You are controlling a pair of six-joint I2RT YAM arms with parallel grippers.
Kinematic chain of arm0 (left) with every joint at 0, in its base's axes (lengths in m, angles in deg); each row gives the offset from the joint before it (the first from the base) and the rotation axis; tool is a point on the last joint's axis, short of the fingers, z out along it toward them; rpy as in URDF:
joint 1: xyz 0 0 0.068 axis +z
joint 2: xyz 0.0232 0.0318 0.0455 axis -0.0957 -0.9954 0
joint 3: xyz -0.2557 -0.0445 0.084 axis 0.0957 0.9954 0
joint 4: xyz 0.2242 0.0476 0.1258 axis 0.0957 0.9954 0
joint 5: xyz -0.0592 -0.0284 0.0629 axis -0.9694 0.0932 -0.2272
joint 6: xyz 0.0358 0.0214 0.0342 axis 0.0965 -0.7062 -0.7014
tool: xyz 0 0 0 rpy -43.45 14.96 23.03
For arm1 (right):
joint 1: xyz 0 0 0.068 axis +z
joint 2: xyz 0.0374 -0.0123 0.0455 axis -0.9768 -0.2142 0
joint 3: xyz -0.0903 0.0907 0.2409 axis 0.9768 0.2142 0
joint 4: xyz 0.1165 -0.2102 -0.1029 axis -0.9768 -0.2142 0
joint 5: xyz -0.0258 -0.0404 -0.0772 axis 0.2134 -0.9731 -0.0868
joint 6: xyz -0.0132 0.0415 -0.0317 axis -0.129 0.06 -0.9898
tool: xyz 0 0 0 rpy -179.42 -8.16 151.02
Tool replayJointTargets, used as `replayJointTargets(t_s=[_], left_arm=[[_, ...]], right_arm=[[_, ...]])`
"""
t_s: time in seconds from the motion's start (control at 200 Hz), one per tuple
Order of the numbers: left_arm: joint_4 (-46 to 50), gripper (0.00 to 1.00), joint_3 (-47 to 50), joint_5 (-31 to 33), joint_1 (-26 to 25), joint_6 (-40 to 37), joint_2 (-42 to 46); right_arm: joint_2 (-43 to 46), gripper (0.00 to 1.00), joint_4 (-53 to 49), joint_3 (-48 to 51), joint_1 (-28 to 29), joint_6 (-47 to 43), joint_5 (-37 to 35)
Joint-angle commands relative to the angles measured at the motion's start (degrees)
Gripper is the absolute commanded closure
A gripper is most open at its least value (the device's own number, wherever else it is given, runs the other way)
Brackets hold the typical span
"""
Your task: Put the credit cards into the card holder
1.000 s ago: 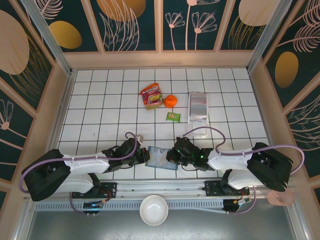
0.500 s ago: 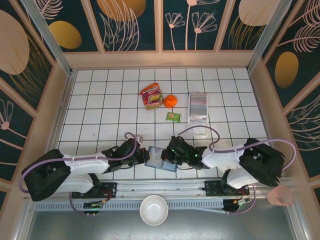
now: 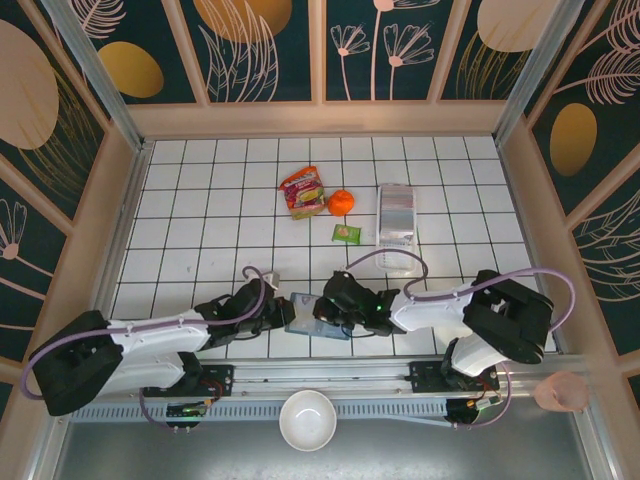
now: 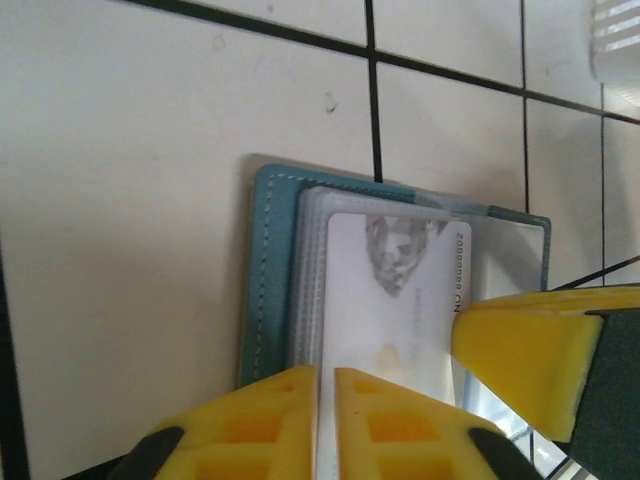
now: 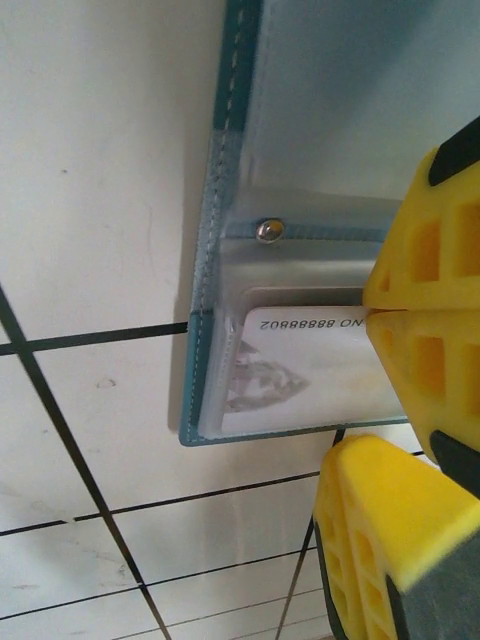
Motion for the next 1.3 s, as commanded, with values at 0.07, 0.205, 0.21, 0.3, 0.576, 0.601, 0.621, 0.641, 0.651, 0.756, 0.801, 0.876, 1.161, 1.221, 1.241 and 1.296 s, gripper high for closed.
replayJointTargets(t_s=[0.07,0.205,0.21,0.3,0.576,0.601,0.621,0.641,0.651,0.756,0.801,0.876,1.161,1.221,1.241,1.296], left_arm=[[4.2,0.79,0.5,2.9,-0.3,0.2,3.2],[4.7,0.72,0.0,2.8,-0.4,0.0,2.0],[4.7,0.72,0.0,2.8,-0.4,0.0,2.0],[5.2,0.68,-0.4,3.0,-0.3,-0.4,1.3],[5.2,0.63,-0.4,2.4,-0.4,-1.2,0.7],[5.0,0.62,-0.3,2.2,-0.3,-1.3,0.7],[4.7,0.63,-0.2,2.0,-0.4,-1.4,0.6],[4.5,0.62,-0.2,1.8,-0.4,-1.4,0.5],[4.4,0.62,-0.2,1.8,-0.4,-1.4,0.4],[4.2,0.62,-0.4,1.2,-0.4,-1.7,-0.4],[4.2,0.62,-0.5,1.0,-0.4,-1.8,-0.6],[4.1,0.62,-0.3,1.0,-0.4,-1.6,-0.7],[4.6,0.61,-0.8,0.4,-0.3,-2.0,-1.1],[5.2,0.60,-1.2,0.4,-0.4,-2.4,-1.3],[5.5,0.60,-1.3,0.4,-0.4,-2.6,-1.4],[6.8,0.59,-2.1,0.8,-0.3,-3.1,-1.6]], right_arm=[[4.9,0.65,-10.9,-4.9,0.5,-5.5,-6.1],[6.5,0.47,-20.1,-9.1,0.6,-8.0,-8.1],[6.5,0.46,-20.3,-9.2,0.7,-8.0,-8.3],[6.7,0.45,-27.3,-11.2,1.1,-8.3,-10.5],[3.8,0.35,-45.4,-14.5,3.9,-4.8,-16.8],[3.5,0.35,-46.0,-14.5,3.9,-4.6,-16.9],[3.3,0.35,-46.2,-14.4,3.9,-4.5,-16.9],[3.1,0.35,-46.3,-14.3,3.9,-4.5,-16.9],[3.0,0.35,-46.3,-14.2,3.9,-4.5,-16.8],[1.9,0.33,-46.4,-13.9,4.0,-4.8,-16.0],[1.6,0.34,-46.7,-13.9,4.0,-4.7,-16.0],[1.6,0.37,-47.0,-13.5,4.0,-4.4,-16.1],[4.1,0.85,-44.9,-10.4,4.1,-3.1,-16.6],[4.2,0.93,-44.3,-9.7,4.0,-3.0,-16.3],[4.3,0.96,-44.0,-9.4,4.0,-3.0,-16.3],[4.5,1.00,-43.6,-8.6,4.0,-2.8,-16.2]])
